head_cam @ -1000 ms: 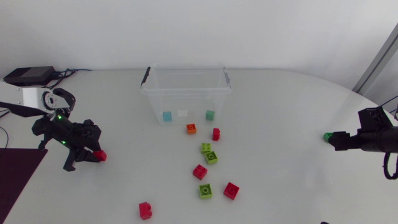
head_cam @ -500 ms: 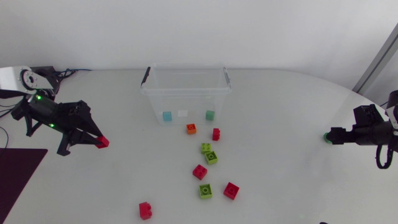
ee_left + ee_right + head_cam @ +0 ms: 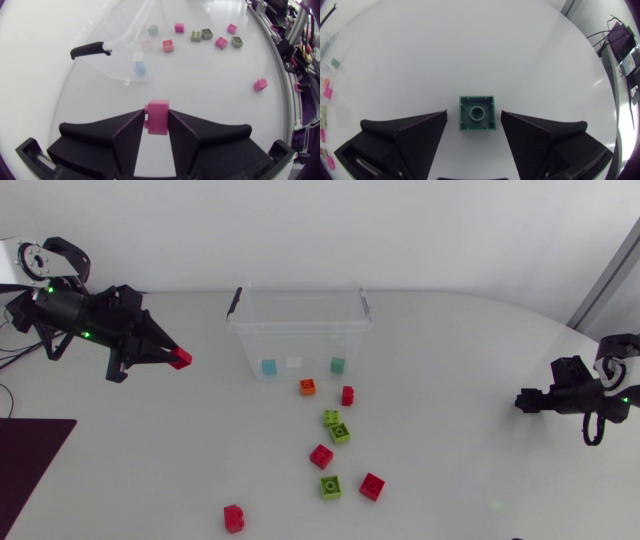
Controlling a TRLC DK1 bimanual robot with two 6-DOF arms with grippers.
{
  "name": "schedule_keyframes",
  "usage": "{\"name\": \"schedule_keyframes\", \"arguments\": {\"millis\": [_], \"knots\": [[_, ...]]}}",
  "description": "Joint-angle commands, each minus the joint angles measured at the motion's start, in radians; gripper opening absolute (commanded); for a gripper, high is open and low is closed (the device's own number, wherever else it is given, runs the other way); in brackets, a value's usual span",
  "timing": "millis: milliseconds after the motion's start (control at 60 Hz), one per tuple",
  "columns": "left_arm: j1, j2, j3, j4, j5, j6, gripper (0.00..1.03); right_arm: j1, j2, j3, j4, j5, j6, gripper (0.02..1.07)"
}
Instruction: Pick up the duplo bricks and place them in the container
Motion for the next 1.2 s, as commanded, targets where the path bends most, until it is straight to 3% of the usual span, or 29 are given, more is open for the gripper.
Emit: {"name": "schedule_keyframes", "arguments": {"millis": [0, 167, 183, 367, 583, 833, 917, 1000, 1050, 1117, 1183], "knots": [[-0.022, -0.034, 0.044, 0.007, 0.033, -0.061, 0.32, -0.012, 0.04, 0.032, 0.016, 0.007, 0.007, 0.63], [-0.061, -0.037, 0.063, 0.119, 0.051, -0.2, 0.32, -0.013, 0.038, 0.029, 0.018, 0.006, 0.006, 0.29], [-0.068, -0.037, 0.069, 0.134, 0.053, -0.22, 0.32, -0.012, 0.035, 0.028, 0.016, 0.006, 0.006, 0.21], [-0.123, -0.029, 0.075, 0.288, 0.053, -0.378, 0.33, 0.003, -0.026, -0.017, 0.004, 0.003, 0.001, 0.16], [-0.185, -0.015, 0.083, 0.478, 0.051, -0.565, 0.33, 0.097, -0.229, -0.109, -0.041, 0.003, 0.013, 0.16], [-0.246, 0.04, 0.112, 0.579, 0.016, -0.688, 0.38, 0.246, -0.457, -0.141, -0.168, 0.0, 0.05, 0.16], [-0.272, 0.06, 0.113, 0.624, -0.019, -0.716, 0.47, 0.31, -0.516, -0.135, -0.206, 0.0, 0.067, 0.16], [-0.304, 0.095, 0.121, 0.656, -0.058, -0.731, 0.66, 0.385, -0.565, -0.116, -0.241, 0.001, 0.085, 0.16], [-0.32, 0.103, 0.121, 0.659, -0.072, -0.73, 0.68, 0.421, -0.579, -0.104, -0.257, 0.003, 0.092, 0.16], [-0.326, 0.101, 0.112, 0.662, -0.085, -0.726, 0.8, 0.461, -0.588, -0.087, -0.272, 0.003, 0.104, 0.16], [-0.327, 0.088, 0.104, 0.662, -0.088, -0.73, 0.83, 0.497, -0.595, -0.066, -0.28, 0.004, 0.119, 0.16]]}}
